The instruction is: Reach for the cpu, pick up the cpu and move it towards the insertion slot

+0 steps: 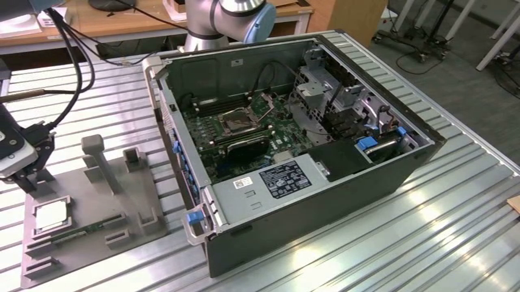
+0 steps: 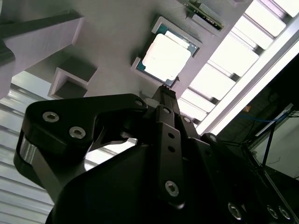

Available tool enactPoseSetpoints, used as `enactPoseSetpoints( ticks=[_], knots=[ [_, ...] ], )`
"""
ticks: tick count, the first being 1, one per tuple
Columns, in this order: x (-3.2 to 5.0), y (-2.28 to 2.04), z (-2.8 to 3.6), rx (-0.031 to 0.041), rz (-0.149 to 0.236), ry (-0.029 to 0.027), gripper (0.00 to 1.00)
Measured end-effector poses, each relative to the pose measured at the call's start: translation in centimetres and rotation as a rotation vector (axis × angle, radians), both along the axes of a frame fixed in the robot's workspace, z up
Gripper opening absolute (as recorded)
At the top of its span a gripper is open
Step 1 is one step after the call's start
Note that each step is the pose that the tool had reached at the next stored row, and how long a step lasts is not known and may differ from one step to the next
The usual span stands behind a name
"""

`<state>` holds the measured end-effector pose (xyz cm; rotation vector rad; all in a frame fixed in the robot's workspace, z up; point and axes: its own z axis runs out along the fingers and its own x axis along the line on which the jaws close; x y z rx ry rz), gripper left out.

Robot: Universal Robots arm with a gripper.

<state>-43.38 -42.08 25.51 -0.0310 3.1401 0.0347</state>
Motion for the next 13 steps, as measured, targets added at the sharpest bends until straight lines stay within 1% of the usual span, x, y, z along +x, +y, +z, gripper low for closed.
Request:
enactPoseSetpoints(
  ticks=[13],
  knots=[
    [-0.15,0.0,-0.1,-0.0001,0.0,0.0,0.11]
  ],
)
